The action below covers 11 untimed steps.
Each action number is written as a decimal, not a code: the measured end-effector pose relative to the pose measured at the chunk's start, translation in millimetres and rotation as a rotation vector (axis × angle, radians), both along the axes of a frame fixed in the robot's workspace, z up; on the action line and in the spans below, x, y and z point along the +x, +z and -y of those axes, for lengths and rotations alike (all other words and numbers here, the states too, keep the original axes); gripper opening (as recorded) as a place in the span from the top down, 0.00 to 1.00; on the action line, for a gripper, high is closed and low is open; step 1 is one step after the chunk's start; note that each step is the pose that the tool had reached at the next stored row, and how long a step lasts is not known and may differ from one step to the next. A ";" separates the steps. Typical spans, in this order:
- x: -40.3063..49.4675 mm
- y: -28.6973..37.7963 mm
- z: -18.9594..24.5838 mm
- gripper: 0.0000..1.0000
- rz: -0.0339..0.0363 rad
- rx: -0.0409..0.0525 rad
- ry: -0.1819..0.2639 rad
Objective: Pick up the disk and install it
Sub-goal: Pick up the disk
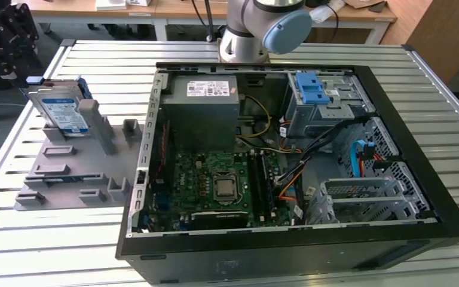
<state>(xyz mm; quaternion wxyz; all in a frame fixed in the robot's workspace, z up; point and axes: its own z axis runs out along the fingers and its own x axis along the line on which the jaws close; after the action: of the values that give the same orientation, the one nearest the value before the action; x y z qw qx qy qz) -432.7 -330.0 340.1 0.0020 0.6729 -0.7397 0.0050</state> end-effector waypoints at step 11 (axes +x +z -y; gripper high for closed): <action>-3.5 -4.6 -5.8 0.41 0.0003 -0.0002 0.002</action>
<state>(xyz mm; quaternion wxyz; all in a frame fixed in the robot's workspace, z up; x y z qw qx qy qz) -436.2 -324.2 335.5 0.0020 0.6737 -0.7390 0.0052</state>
